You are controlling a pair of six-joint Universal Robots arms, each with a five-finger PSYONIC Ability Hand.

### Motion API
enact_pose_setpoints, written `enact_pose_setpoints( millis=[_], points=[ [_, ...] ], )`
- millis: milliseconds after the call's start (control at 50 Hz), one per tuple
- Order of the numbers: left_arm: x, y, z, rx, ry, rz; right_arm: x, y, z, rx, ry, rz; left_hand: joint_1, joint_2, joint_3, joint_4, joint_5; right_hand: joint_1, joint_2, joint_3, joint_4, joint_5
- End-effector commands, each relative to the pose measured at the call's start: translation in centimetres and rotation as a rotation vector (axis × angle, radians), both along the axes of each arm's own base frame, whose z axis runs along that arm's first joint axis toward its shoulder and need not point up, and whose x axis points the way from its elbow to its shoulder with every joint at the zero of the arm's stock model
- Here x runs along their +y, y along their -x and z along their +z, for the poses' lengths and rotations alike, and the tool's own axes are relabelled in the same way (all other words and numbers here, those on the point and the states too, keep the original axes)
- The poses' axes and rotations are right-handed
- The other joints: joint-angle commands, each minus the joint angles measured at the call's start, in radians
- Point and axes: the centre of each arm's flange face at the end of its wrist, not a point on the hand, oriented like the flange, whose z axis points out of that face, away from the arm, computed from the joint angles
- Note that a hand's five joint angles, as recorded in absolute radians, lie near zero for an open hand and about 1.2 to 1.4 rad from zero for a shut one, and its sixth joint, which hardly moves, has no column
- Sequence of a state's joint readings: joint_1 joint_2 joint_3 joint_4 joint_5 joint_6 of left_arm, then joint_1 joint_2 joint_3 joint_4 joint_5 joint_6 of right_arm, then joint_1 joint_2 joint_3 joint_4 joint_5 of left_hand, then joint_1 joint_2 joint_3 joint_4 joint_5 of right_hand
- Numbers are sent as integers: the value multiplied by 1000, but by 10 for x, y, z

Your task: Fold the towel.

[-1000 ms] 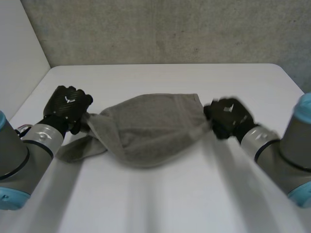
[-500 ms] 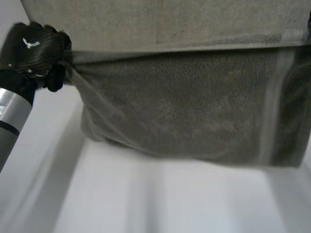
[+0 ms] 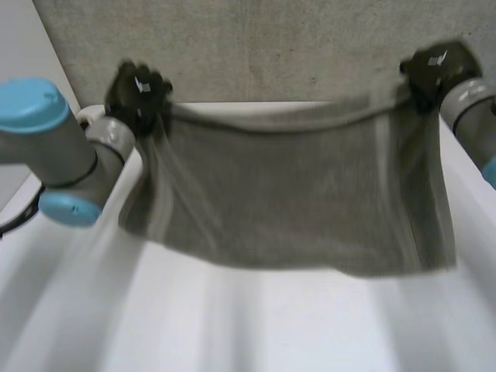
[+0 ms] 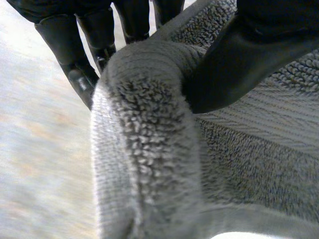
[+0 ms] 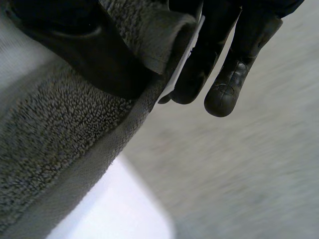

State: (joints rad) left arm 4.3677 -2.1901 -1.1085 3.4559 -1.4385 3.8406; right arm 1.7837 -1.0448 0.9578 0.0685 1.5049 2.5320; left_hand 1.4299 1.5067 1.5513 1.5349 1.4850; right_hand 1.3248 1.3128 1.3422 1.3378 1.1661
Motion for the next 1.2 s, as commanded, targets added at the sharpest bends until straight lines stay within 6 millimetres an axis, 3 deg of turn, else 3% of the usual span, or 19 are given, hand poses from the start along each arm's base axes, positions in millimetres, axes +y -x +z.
enact_pose_setpoints(
  millis=[20,60,180,240,280,300,320,340,380,400,440,460,540,580,620,660,800,920,1200],
  points=[
    [-14,0,89,193,354,91,-16,2,61,-129,423,-61,-34,-110,-155,-139,-263,71,83,54,58,56],
    [5,-4,138,335,529,81,5,1,91,-177,512,-58,-34,-110,-155,-139,-263,71,83,54,58,56],
    [17,-14,146,448,496,23,24,0,99,-208,500,-24,-34,-110,-155,-139,-263,71,83,54,58,56],
    [18,-16,123,439,370,16,28,-3,78,-174,403,19,-34,-110,-155,-139,-263,71,83,54,58,56],
    [19,-15,84,372,223,17,35,-5,49,-118,238,81,-34,-110,-155,-139,-263,71,83,54,58,56],
    [19,-15,84,372,222,17,35,-5,49,-118,237,81,-34,-110,-155,-139,-263,71,83,54,58,56],
    [23,-16,61,337,151,17,42,-7,32,-95,139,123,-34,-110,-155,-139,-263,71,83,54,58,56],
    [23,-16,61,337,150,17,42,-7,32,-95,138,124,-34,-110,-155,-139,-263,71,83,54,58,56],
    [34,-17,18,263,31,-8,56,-9,-4,-57,-51,181,-34,-110,-155,-139,-263,71,83,54,58,56],
    [34,-17,18,263,30,-8,56,-9,-4,-57,-51,182,-34,-110,-155,-139,-263,71,83,54,58,56],
    [51,-15,-20,170,-66,-65,68,-5,-39,-26,-199,186,-34,-110,-155,-139,-263,71,83,54,58,56],
    [51,-15,-20,170,-66,-65,68,-5,-39,-26,-200,186,-34,-110,-155,-139,-263,71,83,54,58,56],
    [76,-18,-71,-26,-151,-119,78,7,-81,11,-325,160,-45,-122,-166,-150,-274,71,83,54,58,56],
    [82,-22,-83,-93,-162,-120,79,11,-97,27,-366,146,-71,-148,-193,-176,-301,71,83,54,58,56],
    [87,-27,-95,-159,-174,-118,79,16,-112,43,-411,134,-139,-216,-260,-244,-369,71,83,54,58,56],
    [98,-28,-113,-255,-188,-126,79,24,-132,59,-469,109,-390,-467,-511,-495,-620,71,83,54,58,56],
    [102,-31,-123,-295,-210,-120,80,30,-139,56,-474,91,-687,-764,-809,-792,-917,71,83,54,58,56],
    [101,-34,-123,-296,-216,-109,80,34,-127,47,-429,70,-867,-943,-988,-972,-1096,71,83,54,58,56],
    [92,-59,-127,-307,-298,-31,72,51,-122,44,-395,-16,-855,-932,-977,-960,-1085,71,83,54,58,56]
  ],
)
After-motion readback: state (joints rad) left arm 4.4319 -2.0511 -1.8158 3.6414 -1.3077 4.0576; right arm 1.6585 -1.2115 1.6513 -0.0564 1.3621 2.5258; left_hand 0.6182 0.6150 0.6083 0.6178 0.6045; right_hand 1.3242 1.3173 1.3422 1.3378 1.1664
